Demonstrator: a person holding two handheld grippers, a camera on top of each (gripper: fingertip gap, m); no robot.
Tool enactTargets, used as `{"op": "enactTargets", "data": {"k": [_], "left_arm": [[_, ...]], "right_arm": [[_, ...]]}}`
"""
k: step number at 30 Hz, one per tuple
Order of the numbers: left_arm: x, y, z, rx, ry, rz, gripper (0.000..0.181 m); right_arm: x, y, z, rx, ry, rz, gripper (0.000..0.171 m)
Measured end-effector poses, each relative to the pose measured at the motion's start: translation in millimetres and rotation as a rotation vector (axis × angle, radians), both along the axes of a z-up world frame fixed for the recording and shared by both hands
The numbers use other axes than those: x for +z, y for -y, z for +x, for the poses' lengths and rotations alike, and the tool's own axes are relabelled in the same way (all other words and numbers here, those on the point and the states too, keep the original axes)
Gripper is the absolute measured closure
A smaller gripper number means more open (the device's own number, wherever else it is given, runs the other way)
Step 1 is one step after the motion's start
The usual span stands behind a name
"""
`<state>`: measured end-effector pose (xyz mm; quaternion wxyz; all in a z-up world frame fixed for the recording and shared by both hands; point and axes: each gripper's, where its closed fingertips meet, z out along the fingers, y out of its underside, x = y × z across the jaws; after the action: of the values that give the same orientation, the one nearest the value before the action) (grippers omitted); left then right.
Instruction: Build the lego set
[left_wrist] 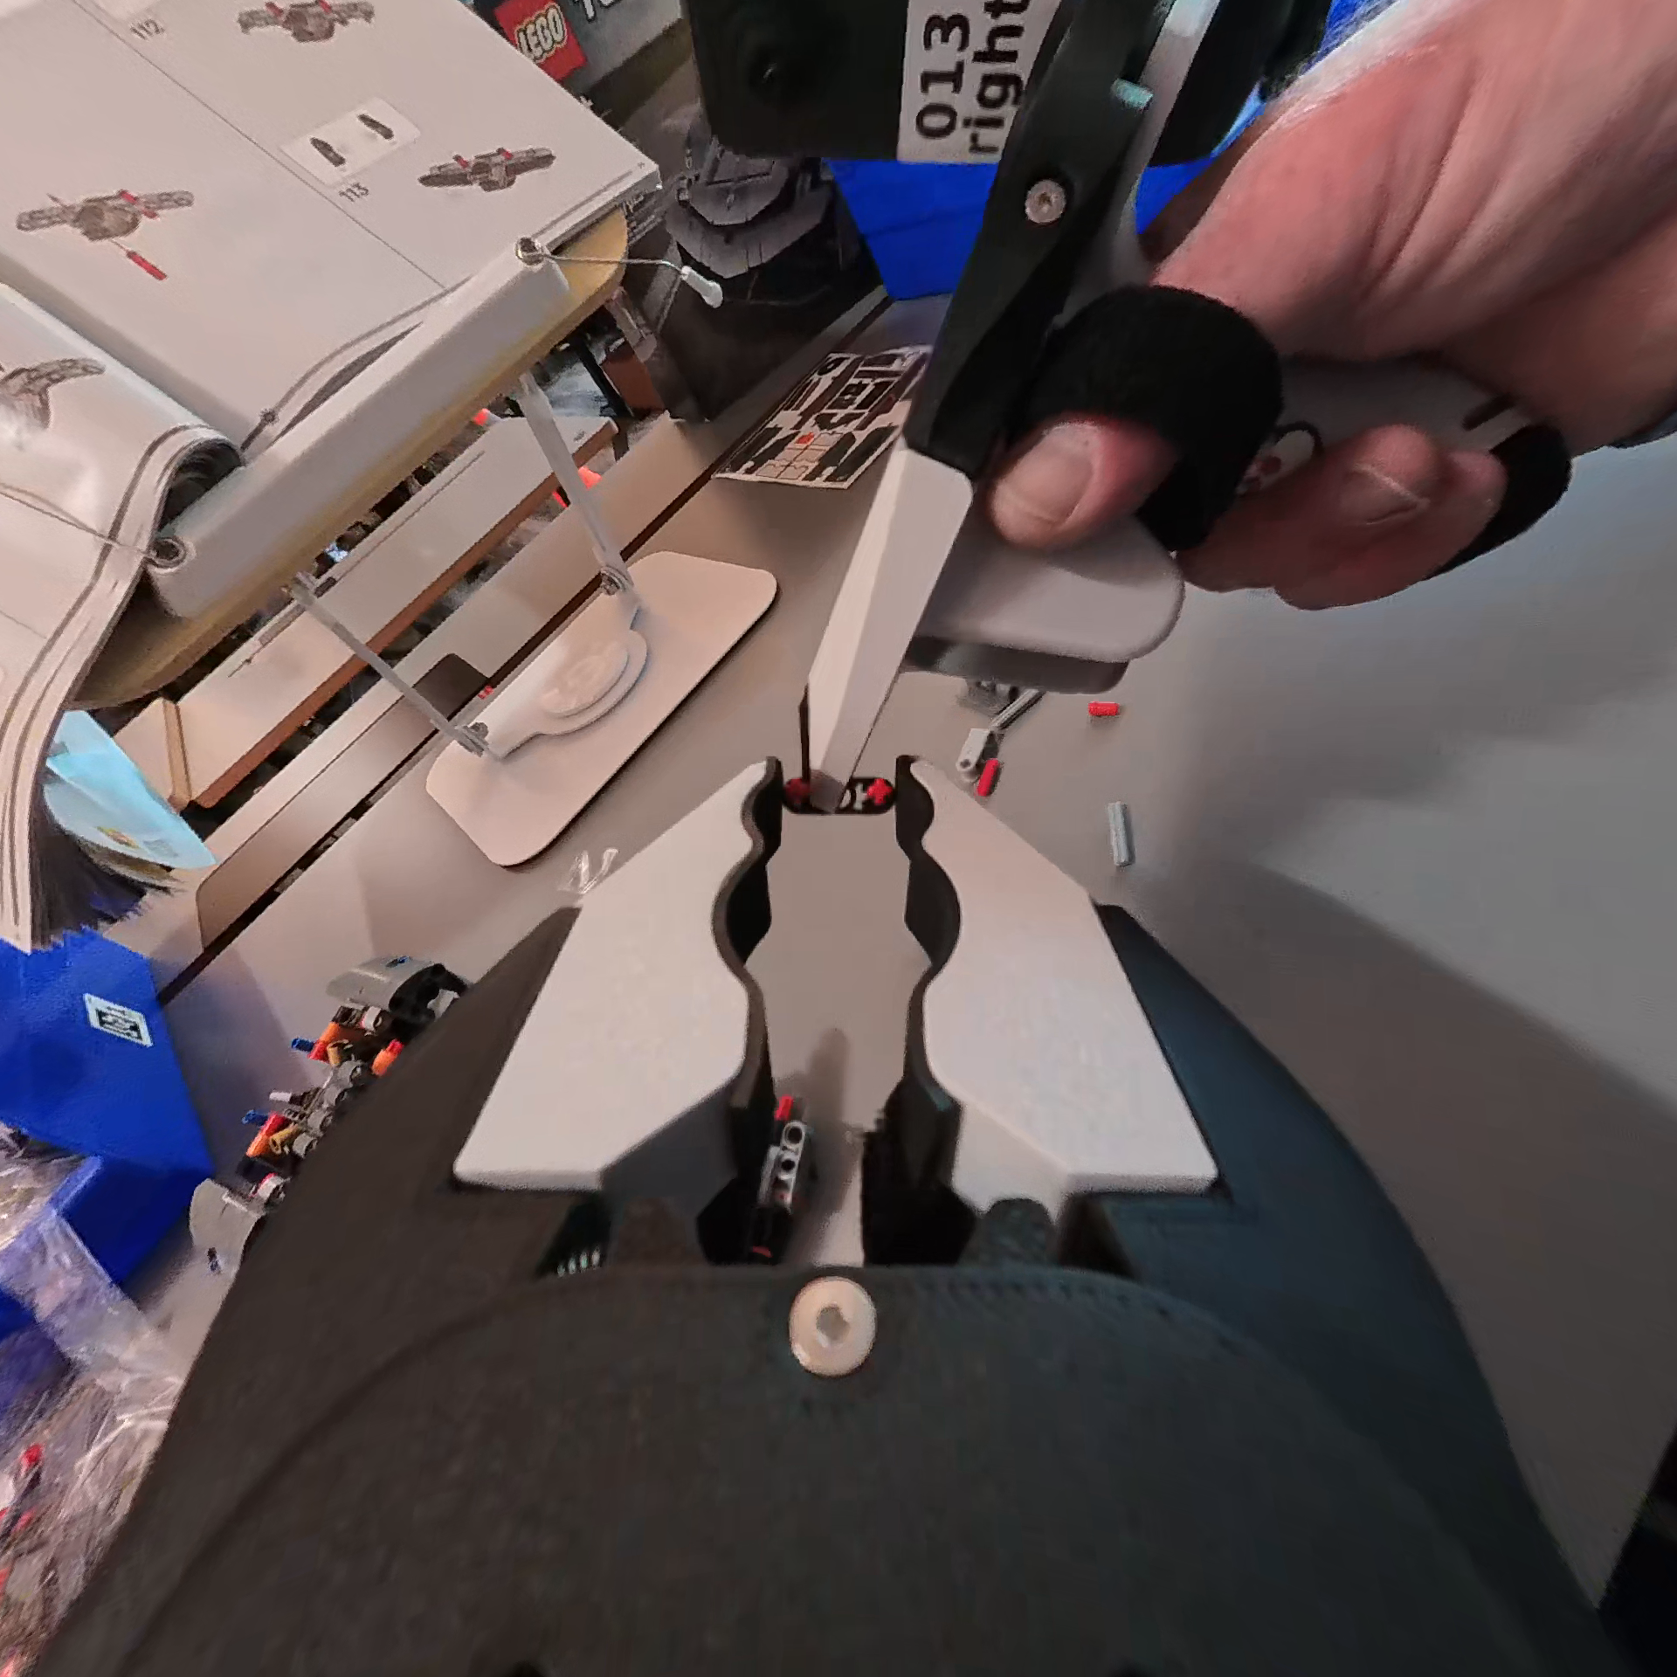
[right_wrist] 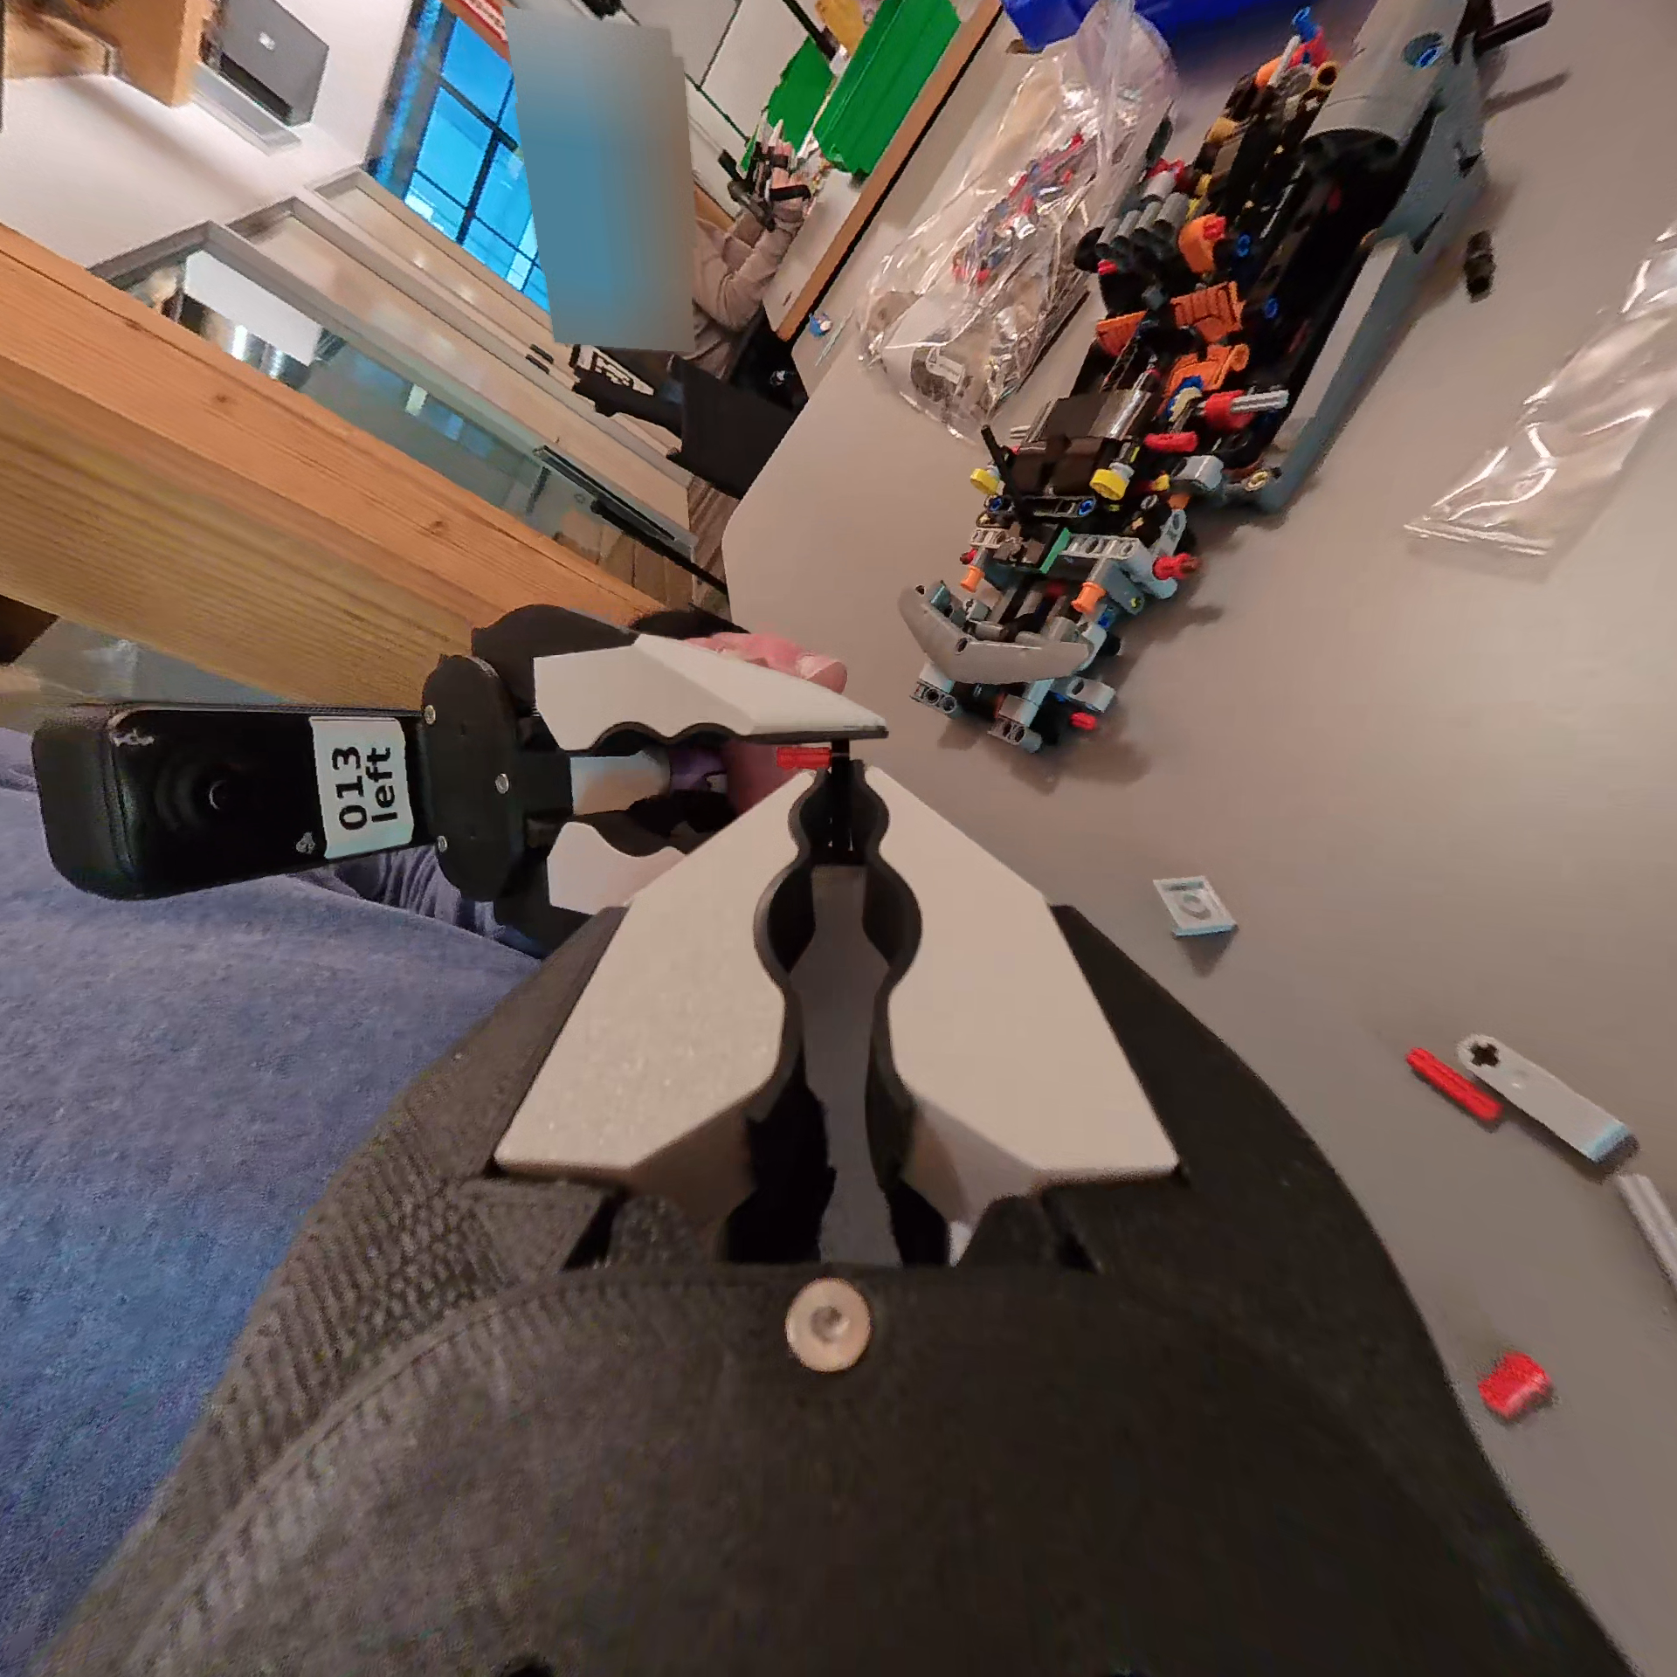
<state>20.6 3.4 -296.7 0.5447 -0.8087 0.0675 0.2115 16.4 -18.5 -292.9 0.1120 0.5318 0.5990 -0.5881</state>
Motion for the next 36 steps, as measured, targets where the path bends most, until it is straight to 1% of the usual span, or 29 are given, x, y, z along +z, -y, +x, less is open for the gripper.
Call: {"op": "enactTargets", "data": {"k": [8, 13, 17, 19, 21, 22, 24, 27, 29, 31, 33, 36], "left_arm": [[4, 9, -9, 0.038, 0.023, 0.031, 0.158], [6, 12, -13, 0.070, 0.027, 0.039, 0.157], [7, 22, -18, 0.102, 0.053, 0.037, 0.144], [6, 32, -21, 0.111, 0.066, 0.026, 0.143], [-1, 43, -21, 0.094, 0.110, -0.020, 0.148], [-6, 50, -23, 0.100, 0.128, -0.047, 0.147], [-16, 67, -29, 0.113, 0.152, -0.093, 0.152], [-45, 88, -28, 0.091, 0.201, -0.216, 0.153], [-61, 98, -28, 0.106, 0.229, -0.278, 0.152], [-67, 100, -23, 0.099, 0.247, -0.288, 0.151], [-74, 95, -11, 0.063, 0.281, -0.306, 0.151], [-89, 86, -1, 0.036, 0.272, -0.347, 0.150]], "right_arm": [[4, 9, -8, 0.030, 0.013, -0.060, 0.171], [6, 10, -12, 0.054, 0.002, -0.053, 0.171], [6, 7, -13, 0.065, -0.003, -0.038, 0.171], [5, 1, -13, 0.062, -0.002, -0.028, 0.171], [4, -6, -12, 0.056, -0.002, -0.020, 0.171], [3, -9, -11, 0.053, -0.001, -0.016, 0.171], [0, -17, -9, 0.047, -0.001, 0.008, 0.171], [-6, -26, -4, 0.044, 0.008, 0.026, 0.171], [-10, -29, -1, 0.044, 0.015, 0.033, 0.171], [-14, -31, 3, 0.049, 0.020, 0.054, 0.171], [-18, -30, 7, 0.059, 0.023, 0.074, 0.171], [-21, -30, 11, 0.069, 0.024, 0.088, 0.171]]}}
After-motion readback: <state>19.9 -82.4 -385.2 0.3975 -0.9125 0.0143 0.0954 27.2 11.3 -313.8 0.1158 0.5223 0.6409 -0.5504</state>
